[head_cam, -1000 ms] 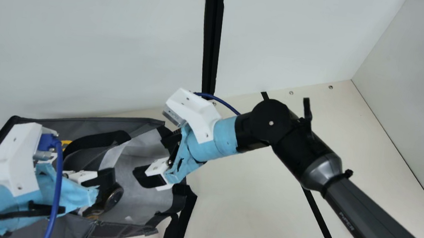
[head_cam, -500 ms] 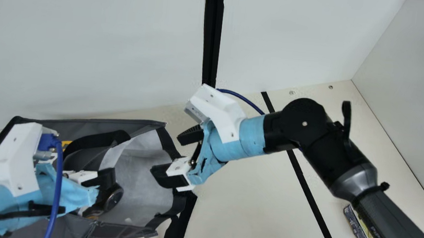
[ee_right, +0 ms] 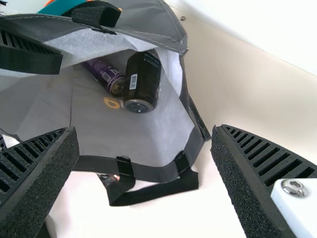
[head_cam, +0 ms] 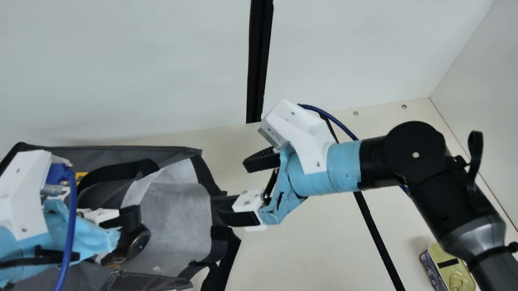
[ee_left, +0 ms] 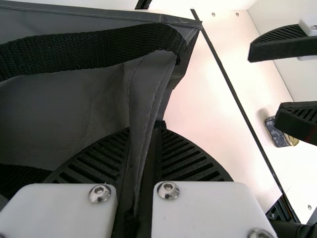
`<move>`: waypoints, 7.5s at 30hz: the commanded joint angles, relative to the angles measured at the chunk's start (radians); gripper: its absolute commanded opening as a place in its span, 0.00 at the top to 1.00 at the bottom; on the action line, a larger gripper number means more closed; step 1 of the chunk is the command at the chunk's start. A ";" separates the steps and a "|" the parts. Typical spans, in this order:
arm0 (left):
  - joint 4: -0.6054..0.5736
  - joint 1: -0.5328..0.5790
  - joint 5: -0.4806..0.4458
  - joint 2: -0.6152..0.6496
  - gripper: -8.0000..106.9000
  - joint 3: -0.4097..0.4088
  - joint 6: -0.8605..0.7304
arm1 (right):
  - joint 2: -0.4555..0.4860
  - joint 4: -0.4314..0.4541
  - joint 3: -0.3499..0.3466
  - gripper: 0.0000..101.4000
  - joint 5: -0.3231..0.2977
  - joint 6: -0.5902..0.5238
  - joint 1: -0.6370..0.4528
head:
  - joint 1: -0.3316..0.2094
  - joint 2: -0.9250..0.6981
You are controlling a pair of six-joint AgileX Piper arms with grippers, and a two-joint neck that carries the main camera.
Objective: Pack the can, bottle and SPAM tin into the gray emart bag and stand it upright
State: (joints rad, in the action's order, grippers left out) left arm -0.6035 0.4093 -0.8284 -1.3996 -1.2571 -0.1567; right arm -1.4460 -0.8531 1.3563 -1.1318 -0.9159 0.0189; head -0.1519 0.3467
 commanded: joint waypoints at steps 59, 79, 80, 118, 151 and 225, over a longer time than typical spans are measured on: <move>0.000 0.000 0.000 0.000 1.00 0.000 0.000 | 0.339 0.511 -0.030 0.06 0.022 0.317 -0.371 | -0.023 0.002; 0.000 0.000 0.000 0.000 1.00 0.000 0.000 | 0.412 0.747 0.011 0.06 -0.088 0.522 -0.421 | -0.023 0.002; 0.000 0.000 0.000 0.000 1.00 0.000 0.000 | 0.418 0.765 0.006 0.06 -0.088 0.539 -0.415 | -0.023 0.002; 0.000 0.000 0.000 0.000 1.00 0.000 0.000 | 0.510 0.959 -0.115 0.06 -0.088 0.747 -0.498 | -0.023 0.002; 0.000 0.000 0.000 0.000 1.00 0.000 0.000 | 0.530 0.944 -0.120 0.06 -0.088 0.766 -0.522 | -0.023 0.002; 0.000 0.000 0.000 0.000 1.00 0.000 0.000 | 0.242 0.738 -0.209 0.06 -0.088 0.143 -0.897 | -0.023 0.002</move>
State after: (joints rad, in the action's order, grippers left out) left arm -0.6035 0.4093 -0.8284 -1.3996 -1.2571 -0.1567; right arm -1.2002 -0.1141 1.1483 -1.2182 -0.7634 -0.8747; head -0.1519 0.3467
